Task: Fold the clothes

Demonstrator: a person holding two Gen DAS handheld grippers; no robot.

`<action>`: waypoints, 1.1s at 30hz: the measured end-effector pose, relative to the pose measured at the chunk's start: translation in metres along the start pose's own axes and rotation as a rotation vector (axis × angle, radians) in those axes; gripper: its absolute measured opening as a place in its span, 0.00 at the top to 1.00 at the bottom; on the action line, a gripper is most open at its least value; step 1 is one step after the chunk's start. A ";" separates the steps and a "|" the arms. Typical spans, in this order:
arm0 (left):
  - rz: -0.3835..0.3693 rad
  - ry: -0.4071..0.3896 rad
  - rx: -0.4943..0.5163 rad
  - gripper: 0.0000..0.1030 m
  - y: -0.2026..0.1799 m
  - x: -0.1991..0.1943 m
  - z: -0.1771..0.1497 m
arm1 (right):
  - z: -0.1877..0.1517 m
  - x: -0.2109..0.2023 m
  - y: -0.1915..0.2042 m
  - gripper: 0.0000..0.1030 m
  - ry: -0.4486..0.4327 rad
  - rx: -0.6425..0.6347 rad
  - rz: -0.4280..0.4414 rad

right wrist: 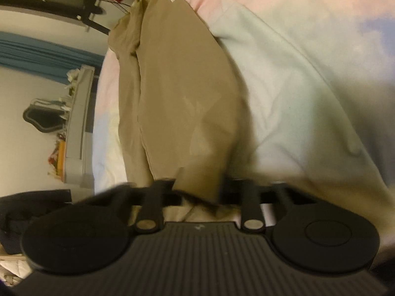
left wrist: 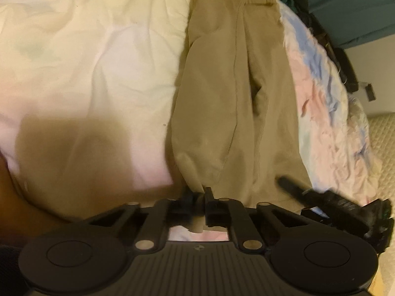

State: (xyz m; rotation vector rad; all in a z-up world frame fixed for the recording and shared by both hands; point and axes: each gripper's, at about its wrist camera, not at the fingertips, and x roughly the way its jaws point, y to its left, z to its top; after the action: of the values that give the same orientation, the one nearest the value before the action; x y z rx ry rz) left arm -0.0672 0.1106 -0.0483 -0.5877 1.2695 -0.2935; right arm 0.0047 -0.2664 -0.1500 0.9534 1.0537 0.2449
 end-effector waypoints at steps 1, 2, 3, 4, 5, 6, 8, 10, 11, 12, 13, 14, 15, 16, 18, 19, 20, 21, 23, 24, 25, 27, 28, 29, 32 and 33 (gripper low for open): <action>-0.020 -0.015 -0.008 0.95 0.001 -0.005 0.000 | 0.000 -0.003 0.001 0.87 -0.005 -0.002 0.002; -0.041 -0.030 -0.015 0.95 0.001 -0.010 0.001 | 0.000 -0.006 0.003 0.89 -0.013 -0.005 0.008; -0.061 -0.045 -0.023 0.95 0.002 -0.015 0.001 | 0.000 -0.012 0.006 0.89 -0.027 -0.007 0.025; -0.081 -0.060 -0.030 0.96 0.002 -0.021 0.002 | 0.000 -0.019 0.008 0.90 -0.043 -0.005 0.047; -0.102 -0.075 -0.043 0.96 0.000 -0.024 0.005 | 0.000 -0.025 0.011 0.90 -0.057 -0.004 0.064; -0.123 -0.089 -0.057 0.96 -0.002 -0.028 0.011 | 0.000 -0.031 0.014 0.90 -0.072 -0.007 0.082; -0.174 -0.131 -0.076 0.96 -0.005 -0.044 0.019 | 0.001 -0.046 0.024 0.91 -0.106 -0.028 0.120; -0.220 -0.178 -0.077 0.96 -0.008 -0.069 0.025 | 0.003 -0.059 0.037 0.91 -0.136 -0.052 0.157; -0.239 -0.204 -0.072 0.96 -0.012 -0.082 0.028 | 0.005 -0.066 0.044 0.91 -0.151 -0.063 0.175; -0.259 -0.228 -0.065 0.96 -0.016 -0.094 0.031 | 0.006 -0.073 0.052 0.91 -0.167 -0.075 0.193; -0.279 -0.252 -0.058 0.96 -0.020 -0.105 0.033 | 0.007 -0.080 0.059 0.91 -0.184 -0.087 0.212; -0.296 -0.270 -0.046 0.96 -0.024 -0.115 0.034 | 0.008 -0.087 0.066 0.91 -0.200 -0.101 0.228; -0.311 -0.287 -0.034 0.96 -0.028 -0.125 0.034 | 0.008 -0.093 0.073 0.91 -0.211 -0.116 0.240; -0.322 -0.301 -0.021 0.96 -0.031 -0.134 0.033 | 0.007 -0.097 0.079 0.91 -0.220 -0.131 0.250; -0.342 -0.309 -0.006 0.96 -0.036 -0.146 0.028 | 0.003 -0.105 0.087 0.91 -0.234 -0.158 0.267; -0.351 -0.312 0.000 0.96 -0.035 -0.151 0.024 | -0.001 -0.108 0.089 0.91 -0.237 -0.169 0.274; -0.358 -0.315 0.006 0.96 -0.034 -0.157 0.020 | -0.005 -0.110 0.090 0.91 -0.238 -0.179 0.279; -0.359 -0.318 0.012 0.96 -0.032 -0.161 0.014 | -0.011 -0.112 0.089 0.91 -0.234 -0.189 0.282; -0.356 -0.318 0.017 0.96 -0.025 -0.168 0.000 | -0.023 -0.118 0.082 0.91 -0.228 -0.193 0.289; -0.357 -0.312 0.016 0.96 -0.021 -0.170 -0.009 | -0.031 -0.121 0.078 0.91 -0.226 -0.193 0.293; -0.357 -0.304 0.014 0.96 -0.019 -0.168 -0.017 | -0.039 -0.123 0.074 0.91 -0.225 -0.193 0.292; -0.349 -0.286 0.009 0.96 -0.013 -0.163 -0.031 | -0.053 -0.123 0.066 0.91 -0.222 -0.191 0.284; -0.342 -0.279 0.008 0.97 -0.010 -0.161 -0.037 | -0.058 -0.122 0.062 0.91 -0.216 -0.181 0.285; -0.335 -0.273 0.004 0.97 -0.008 -0.157 -0.039 | -0.061 -0.121 0.059 0.91 -0.212 -0.170 0.285; -0.321 -0.276 -0.008 0.97 -0.006 -0.151 -0.032 | -0.052 -0.113 0.058 0.91 -0.212 -0.143 0.290; -0.317 -0.277 -0.012 0.96 -0.005 -0.149 -0.029 | -0.050 -0.111 0.058 0.91 -0.212 -0.134 0.291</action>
State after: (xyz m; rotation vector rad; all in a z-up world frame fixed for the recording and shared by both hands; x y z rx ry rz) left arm -0.1367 0.1763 0.0695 -0.8122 0.9100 -0.4510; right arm -0.0781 -0.2703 -0.0438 0.9868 0.6947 0.4392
